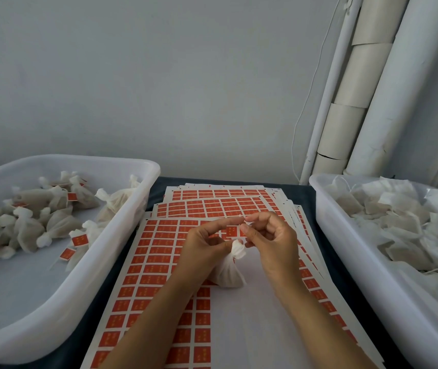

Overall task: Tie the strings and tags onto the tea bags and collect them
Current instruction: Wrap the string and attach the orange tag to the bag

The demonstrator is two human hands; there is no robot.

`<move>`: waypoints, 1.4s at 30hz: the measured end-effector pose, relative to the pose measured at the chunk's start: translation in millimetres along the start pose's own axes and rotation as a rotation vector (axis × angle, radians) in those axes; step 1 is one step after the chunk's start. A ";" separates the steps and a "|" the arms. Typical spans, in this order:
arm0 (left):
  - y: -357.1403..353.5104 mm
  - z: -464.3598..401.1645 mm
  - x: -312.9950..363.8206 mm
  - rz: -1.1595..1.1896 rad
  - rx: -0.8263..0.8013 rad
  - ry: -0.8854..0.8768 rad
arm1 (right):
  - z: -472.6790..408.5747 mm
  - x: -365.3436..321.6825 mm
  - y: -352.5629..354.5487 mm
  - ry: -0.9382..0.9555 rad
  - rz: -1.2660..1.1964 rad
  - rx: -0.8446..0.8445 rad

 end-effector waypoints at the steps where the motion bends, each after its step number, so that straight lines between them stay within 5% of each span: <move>1: -0.1 0.2 0.3 0.003 0.000 -0.003 | 0.1 -0.2 0.1 0.001 -0.002 0.002; 30: 3.5 -1.8 5.6 0.125 0.044 -0.010 | 4.7 -1.5 -1.8 0.087 0.130 0.027; 42: 0.2 1.0 5.8 0.032 0.015 -0.072 | 2.0 15.7 -11.9 -0.136 -0.034 -0.124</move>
Point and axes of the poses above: each hand's wrist, its own z-axis away from the middle knuckle, its own y-axis out of the back of the hand, x = y × z, the point moved 9 cm from there along -z, towards the middle knuckle, and after that the axes turned 8 degrees about x, right-handed, at the moved point
